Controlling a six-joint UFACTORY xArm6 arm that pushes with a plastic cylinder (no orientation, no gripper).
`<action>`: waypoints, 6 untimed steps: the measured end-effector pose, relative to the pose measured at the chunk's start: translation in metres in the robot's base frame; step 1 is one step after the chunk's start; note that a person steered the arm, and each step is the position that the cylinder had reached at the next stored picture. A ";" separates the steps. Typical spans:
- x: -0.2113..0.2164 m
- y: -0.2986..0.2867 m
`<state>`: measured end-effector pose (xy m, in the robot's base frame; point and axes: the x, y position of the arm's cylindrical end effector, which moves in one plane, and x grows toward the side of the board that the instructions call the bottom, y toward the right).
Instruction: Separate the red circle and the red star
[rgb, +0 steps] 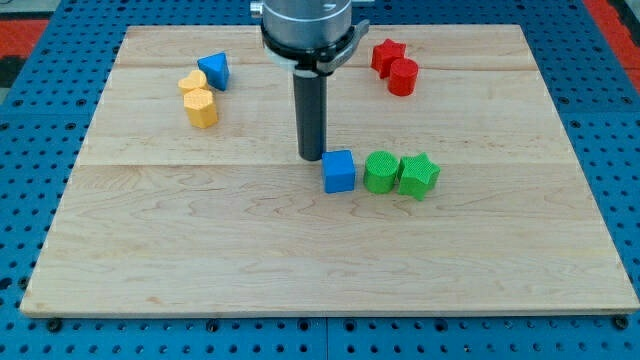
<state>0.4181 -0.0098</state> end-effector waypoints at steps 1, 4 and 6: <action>-0.045 -0.003; -0.093 -0.011; -0.099 0.000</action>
<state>0.3187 -0.0101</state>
